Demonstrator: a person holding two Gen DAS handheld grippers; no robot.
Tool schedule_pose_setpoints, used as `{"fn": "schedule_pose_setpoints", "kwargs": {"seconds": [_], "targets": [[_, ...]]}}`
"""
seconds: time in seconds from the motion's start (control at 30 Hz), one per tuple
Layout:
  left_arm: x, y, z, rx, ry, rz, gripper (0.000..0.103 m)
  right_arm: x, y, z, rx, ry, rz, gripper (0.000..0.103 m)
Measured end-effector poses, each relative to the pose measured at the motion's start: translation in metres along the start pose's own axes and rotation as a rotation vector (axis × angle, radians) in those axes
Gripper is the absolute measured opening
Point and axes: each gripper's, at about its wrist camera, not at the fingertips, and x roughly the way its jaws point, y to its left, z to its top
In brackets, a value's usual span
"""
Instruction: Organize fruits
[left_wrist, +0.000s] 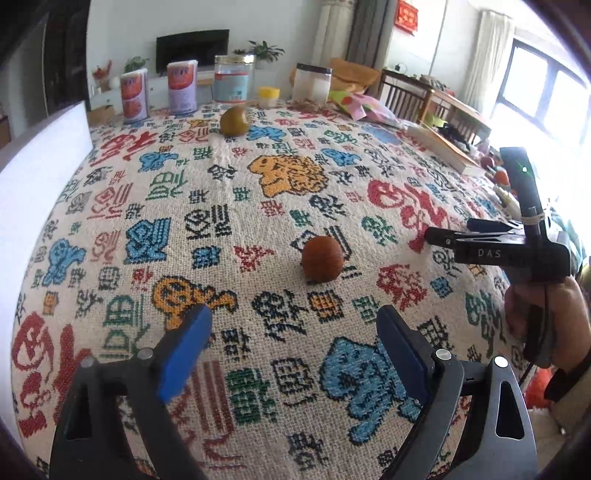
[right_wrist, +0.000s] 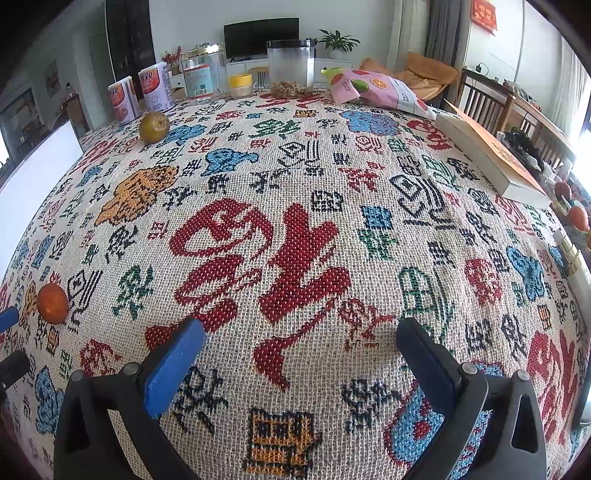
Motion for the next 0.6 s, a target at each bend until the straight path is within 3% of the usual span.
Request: {"fn": "schedule_pose_setpoints", "kwargs": {"seconds": [0.1, 0.2, 0.27, 0.33, 0.37, 0.5, 0.6], "targets": [[0.014, -0.015, 0.013, 0.042, 0.003, 0.031, 0.092, 0.000, 0.000, 0.000, 0.000, 0.000, 0.000, 0.103], [0.032, -0.014, 0.024, 0.019, 0.014, 0.058, 0.087, 0.000, 0.000, 0.000, 0.000, 0.000, 0.001, 0.103], [0.043, -0.012, 0.027, -0.002, 0.055, 0.055, 0.058, 0.000, 0.000, 0.000, 0.000, 0.000, 0.001, 0.103], [0.044, -0.015, 0.026, 0.018, 0.046, 0.078, 0.049, 0.000, 0.000, 0.000, 0.000, 0.000, 0.001, 0.103], [0.044, -0.017, 0.026, 0.024, 0.047, 0.060, 0.027, 0.000, 0.000, 0.000, 0.000, 0.000, 0.001, 0.103], [0.035, -0.010, 0.027, -0.009, 0.013, 0.047, 0.027, 0.000, 0.000, 0.000, 0.000, 0.000, 0.001, 0.103], [0.026, 0.007, 0.035, -0.028, -0.001, 0.088, 0.027, 0.000, 0.000, 0.000, 0.000, 0.000, 0.001, 0.103]]}}
